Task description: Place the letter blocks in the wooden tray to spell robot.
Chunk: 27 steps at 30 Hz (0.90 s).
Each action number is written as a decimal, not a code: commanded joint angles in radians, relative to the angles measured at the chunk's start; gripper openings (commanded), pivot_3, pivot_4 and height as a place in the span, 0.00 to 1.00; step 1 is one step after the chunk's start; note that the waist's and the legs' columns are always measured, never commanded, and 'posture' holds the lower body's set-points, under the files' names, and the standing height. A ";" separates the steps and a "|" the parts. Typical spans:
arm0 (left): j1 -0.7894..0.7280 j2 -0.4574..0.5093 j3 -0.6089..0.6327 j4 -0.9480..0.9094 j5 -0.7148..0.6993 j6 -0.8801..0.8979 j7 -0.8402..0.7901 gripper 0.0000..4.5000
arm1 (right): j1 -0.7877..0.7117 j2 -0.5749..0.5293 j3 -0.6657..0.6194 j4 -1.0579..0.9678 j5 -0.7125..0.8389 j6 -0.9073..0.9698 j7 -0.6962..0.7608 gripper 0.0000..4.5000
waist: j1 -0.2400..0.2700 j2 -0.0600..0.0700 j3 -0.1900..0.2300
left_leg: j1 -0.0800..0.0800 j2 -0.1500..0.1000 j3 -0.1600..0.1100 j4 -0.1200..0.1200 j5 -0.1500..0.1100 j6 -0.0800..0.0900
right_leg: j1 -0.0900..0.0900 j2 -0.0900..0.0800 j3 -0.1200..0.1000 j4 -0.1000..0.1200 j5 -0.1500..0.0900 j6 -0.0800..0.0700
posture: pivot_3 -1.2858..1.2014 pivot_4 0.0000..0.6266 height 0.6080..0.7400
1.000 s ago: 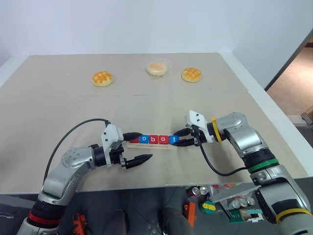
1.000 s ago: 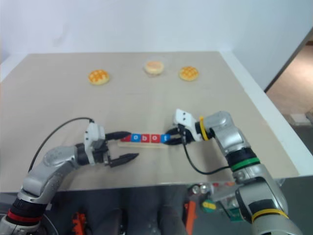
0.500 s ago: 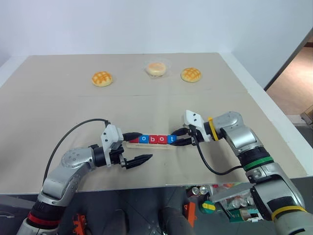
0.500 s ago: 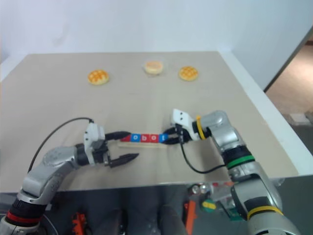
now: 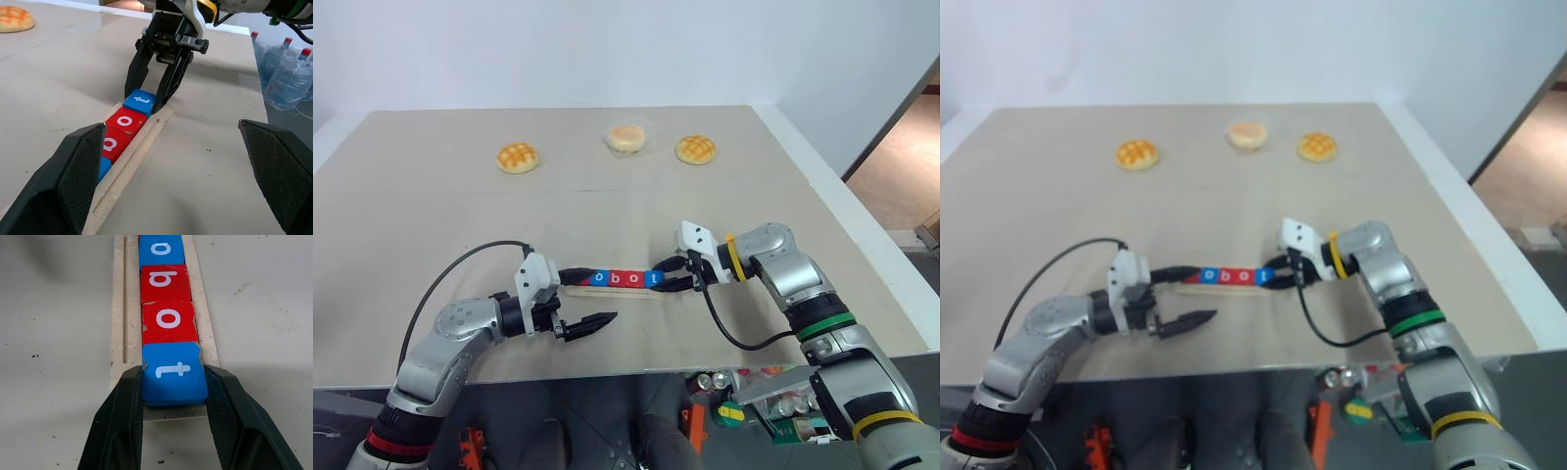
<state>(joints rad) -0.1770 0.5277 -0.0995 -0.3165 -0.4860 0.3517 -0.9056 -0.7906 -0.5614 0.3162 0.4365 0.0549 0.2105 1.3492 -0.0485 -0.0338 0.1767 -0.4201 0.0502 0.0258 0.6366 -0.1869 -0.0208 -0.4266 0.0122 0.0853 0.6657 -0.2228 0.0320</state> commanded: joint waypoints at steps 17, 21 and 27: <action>-0.006 0.012 0.015 -0.020 0.014 -0.031 -0.035 1.00 | -0.017 -0.016 -0.077 -0.091 0.081 0.140 0.012 0.99 | 0.000 0.000 0.000 | 0.000 0.000 0.000 0.000 0.000 0.000 | 0.000 0.000 0.000 0.000 0.000 0.000 | 0.52 0.24 1.00; -0.011 0.022 0.013 -0.011 0.023 -0.042 -0.050 1.00 | 0.016 -0.047 -0.107 -0.188 0.120 0.204 0.014 0.99 | 0.000 0.000 0.000 | 0.000 0.000 0.000 0.000 0.000 0.000 | 0.000 0.000 0.000 0.000 0.000 0.000 | 0.52 0.24 1.00; -0.019 0.022 0.014 -0.012 0.009 -0.039 -0.068 1.00 | 0.046 -0.061 -0.181 -0.234 0.149 0.226 -0.085 0.86 | 0.000 0.000 0.000 | 0.000 0.000 0.000 -0.001 0.000 0.000 | -0.001 0.000 0.000 0.000 0.000 0.000 | 0.52 0.24 1.00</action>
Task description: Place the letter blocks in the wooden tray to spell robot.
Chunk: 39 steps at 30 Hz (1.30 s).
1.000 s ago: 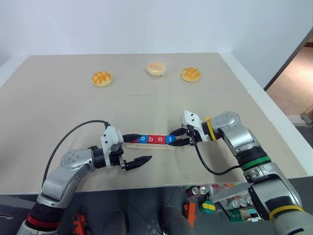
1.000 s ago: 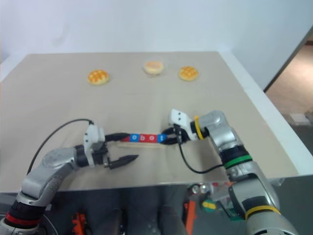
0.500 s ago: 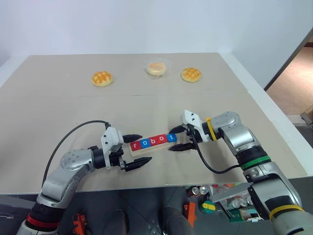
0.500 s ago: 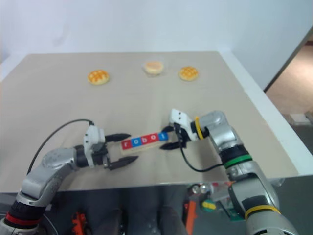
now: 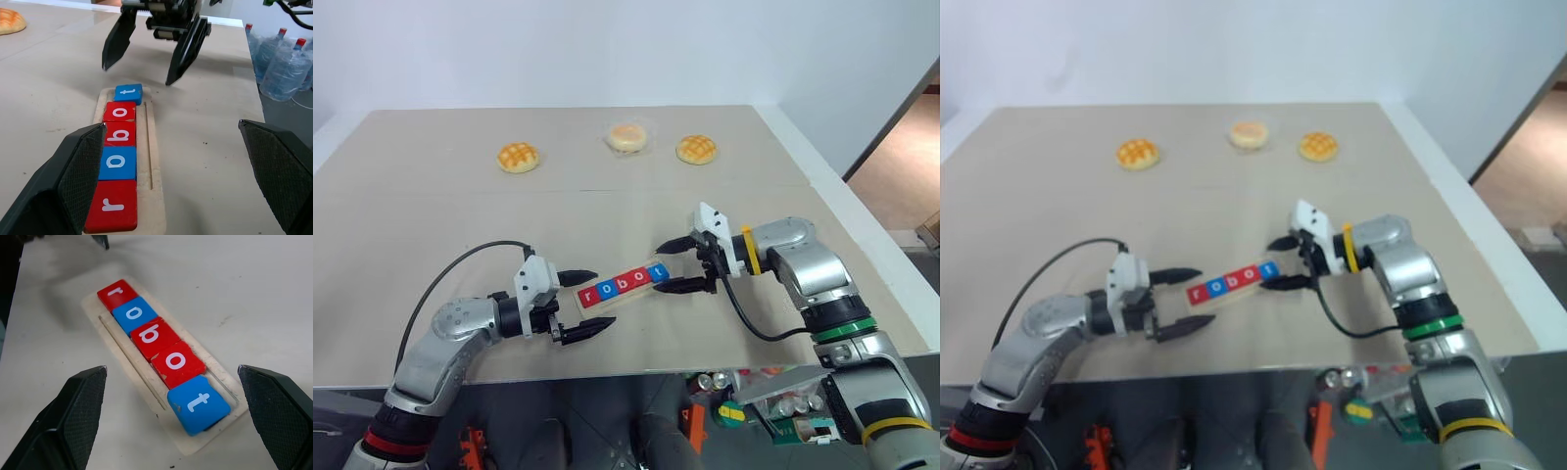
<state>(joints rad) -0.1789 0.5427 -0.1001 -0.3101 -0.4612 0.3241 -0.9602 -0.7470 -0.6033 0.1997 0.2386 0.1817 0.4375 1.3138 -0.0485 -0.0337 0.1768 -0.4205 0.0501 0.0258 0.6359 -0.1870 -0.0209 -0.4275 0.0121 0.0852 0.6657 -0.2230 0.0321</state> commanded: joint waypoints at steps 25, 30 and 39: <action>-0.034 0.012 0.007 -0.024 -0.021 0.006 -0.030 1.00 | 0.178 -0.026 -0.035 -0.124 0.002 -0.003 -0.162 0.00 | 0.000 0.000 0.000 | 0.000 0.000 0.000 0.000 0.000 0.000 | 0.000 0.000 0.000 0.000 -0.001 -0.002 | 0.52 0.24 1.00; -0.028 0.013 0.008 -0.026 -0.015 0.003 -0.027 1.00 | 0.169 -0.018 -0.023 -0.099 -0.003 -0.023 -0.165 0.00 | 0.000 0.000 0.000 | 0.000 0.000 0.000 0.000 0.000 0.000 | 0.000 0.000 0.000 0.000 -0.001 -0.002 | 0.52 0.24 1.00; -0.020 0.008 0.007 -0.032 -0.009 0.000 -0.019 1.00 | 0.134 -0.003 -0.004 -0.043 -0.018 -0.066 -0.161 0.00 | 0.000 0.000 0.000 | 0.000 0.000 0.000 0.000 0.000 0.000 | 0.000 0.000 0.000 0.000 -0.001 -0.001 | 0.52 0.24 1.00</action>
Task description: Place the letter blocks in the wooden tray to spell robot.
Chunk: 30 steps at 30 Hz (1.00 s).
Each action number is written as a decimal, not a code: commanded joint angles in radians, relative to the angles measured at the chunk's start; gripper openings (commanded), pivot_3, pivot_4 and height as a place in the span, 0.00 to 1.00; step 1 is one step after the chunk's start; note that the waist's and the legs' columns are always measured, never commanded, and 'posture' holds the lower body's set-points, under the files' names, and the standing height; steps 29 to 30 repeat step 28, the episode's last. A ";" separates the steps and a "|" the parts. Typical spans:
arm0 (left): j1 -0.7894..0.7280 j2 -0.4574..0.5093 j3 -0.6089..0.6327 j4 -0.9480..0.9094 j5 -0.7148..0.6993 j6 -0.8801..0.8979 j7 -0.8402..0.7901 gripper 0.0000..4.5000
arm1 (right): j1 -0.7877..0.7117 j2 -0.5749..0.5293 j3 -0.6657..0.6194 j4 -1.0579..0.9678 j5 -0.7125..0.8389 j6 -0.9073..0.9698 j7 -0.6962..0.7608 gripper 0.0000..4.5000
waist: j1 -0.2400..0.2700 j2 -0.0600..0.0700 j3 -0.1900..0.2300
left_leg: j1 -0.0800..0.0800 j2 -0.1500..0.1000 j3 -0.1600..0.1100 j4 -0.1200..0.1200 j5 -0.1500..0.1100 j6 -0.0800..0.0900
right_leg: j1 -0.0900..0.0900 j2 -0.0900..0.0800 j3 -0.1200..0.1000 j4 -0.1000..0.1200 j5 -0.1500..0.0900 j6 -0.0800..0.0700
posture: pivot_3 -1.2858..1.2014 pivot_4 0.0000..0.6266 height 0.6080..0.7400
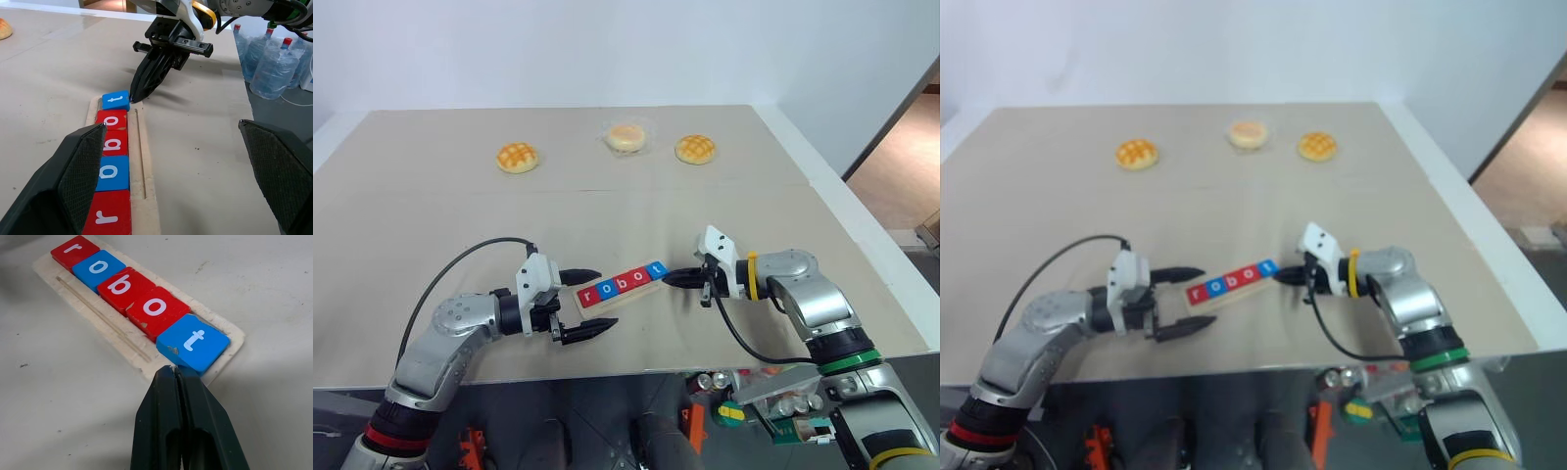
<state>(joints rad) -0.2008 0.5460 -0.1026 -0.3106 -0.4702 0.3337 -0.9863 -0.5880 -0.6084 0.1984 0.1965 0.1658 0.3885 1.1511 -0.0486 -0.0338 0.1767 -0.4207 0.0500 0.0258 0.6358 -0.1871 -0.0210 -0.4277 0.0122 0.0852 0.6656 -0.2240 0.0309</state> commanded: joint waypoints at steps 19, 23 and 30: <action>-0.013 0.017 0.174 0.044 -0.038 0.029 0.121 1.00 | -0.036 -0.093 -0.177 -0.046 0.115 0.078 0.003 0.19 | 0.001 0.000 0.000 | 0.000 0.000 0.000 0.000 0.000 0.000 | 0.000 0.000 0.000 0.000 0.000 0.001 | 0.52 0.24 1.00; -0.047 0.028 0.217 0.144 0.016 -0.005 0.172 1.00 | -0.016 -0.110 -0.254 -0.007 0.139 0.066 -0.034 0.50 | 0.000 0.000 0.000 | 0.000 0.000 0.000 0.000 0.000 0.000 | 0.000 0.000 0.000 0.000 0.000 0.000 | 0.52 0.24 1.00; -0.085 0.026 0.236 0.239 0.090 -0.082 0.232 1.00 | 0.030 -0.079 -0.339 -0.021 0.177 0.053 -0.111 0.90 | 0.000 0.000 0.000 | 0.000 0.000 0.000 0.000 0.000 0.000 | 0.000 0.000 0.000 0.000 0.001 0.002 | 0.52 0.24 1.00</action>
